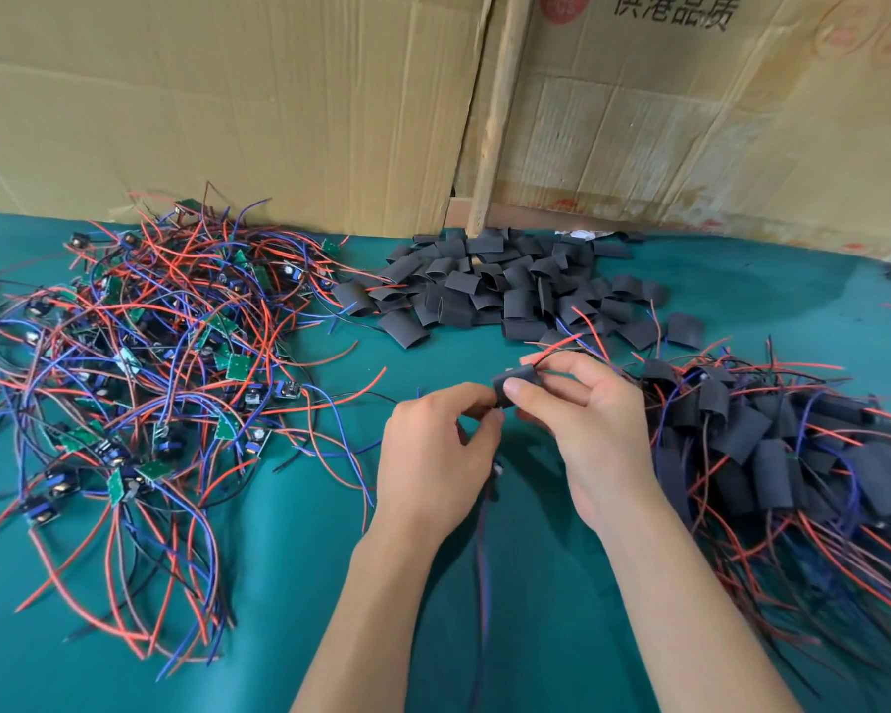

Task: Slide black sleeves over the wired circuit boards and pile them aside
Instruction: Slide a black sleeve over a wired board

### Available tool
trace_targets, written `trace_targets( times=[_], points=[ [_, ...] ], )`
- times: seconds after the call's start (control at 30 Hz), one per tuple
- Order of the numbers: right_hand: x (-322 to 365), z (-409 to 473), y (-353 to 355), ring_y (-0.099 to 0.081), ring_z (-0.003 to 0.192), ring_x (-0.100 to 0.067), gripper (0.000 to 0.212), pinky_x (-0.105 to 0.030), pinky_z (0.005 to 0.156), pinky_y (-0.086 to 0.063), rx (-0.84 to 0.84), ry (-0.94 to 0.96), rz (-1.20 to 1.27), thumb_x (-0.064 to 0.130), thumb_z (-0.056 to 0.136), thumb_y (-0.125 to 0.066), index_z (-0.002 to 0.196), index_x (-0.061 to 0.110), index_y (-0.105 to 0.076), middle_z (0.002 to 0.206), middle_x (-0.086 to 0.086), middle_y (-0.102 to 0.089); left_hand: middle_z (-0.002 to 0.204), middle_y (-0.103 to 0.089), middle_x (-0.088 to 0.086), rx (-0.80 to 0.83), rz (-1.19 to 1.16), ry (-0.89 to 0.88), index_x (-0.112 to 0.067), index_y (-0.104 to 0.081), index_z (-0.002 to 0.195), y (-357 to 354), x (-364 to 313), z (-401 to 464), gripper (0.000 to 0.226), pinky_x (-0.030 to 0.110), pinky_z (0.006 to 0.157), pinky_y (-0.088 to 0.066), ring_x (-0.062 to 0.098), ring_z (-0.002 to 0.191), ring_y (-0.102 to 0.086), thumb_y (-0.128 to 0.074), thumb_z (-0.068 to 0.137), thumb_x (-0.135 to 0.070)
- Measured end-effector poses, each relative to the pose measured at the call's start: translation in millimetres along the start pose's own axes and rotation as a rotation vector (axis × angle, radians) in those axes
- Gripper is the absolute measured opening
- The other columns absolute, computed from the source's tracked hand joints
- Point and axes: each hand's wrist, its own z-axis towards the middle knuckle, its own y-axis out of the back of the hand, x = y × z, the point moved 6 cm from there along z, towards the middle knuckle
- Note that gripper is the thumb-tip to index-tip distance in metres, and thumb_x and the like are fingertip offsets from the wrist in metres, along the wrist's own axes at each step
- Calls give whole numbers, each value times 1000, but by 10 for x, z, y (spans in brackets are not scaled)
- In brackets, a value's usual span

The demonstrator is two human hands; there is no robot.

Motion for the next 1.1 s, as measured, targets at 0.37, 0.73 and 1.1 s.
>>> trace_targets(
  times=[0.37,0.73,1.1],
  points=[
    [35,12,113,-71,72,-19,23,-22,64,-54,-166,16,229,-11,83,-74,84,11,-70,81,-5,-77,84,-70,-18,171,-48,92,-34,-68,105,-65,-25,-45,43,28,73,-53,5,68,-63,-75,69,-57],
    [58,49,234,-70,72,-14,21,-23,67,-54,-289,80,309,-10,84,-75,88,10,-70,77,-1,-76,78,-70,-21,59,-290,172,-29,-72,88,11,109,14,24,12,69,-49,0,69,-68,-84,80,-10],
    [5,50,58,-74,82,-9,20,-18,64,-54,3,62,-55,2,85,-78,98,17,-75,88,0,-79,89,-78,1,145,-703,228,-11,-71,97,-31,147,20,23,26,73,-60,23,83,-78,-66,91,10]
  ],
)
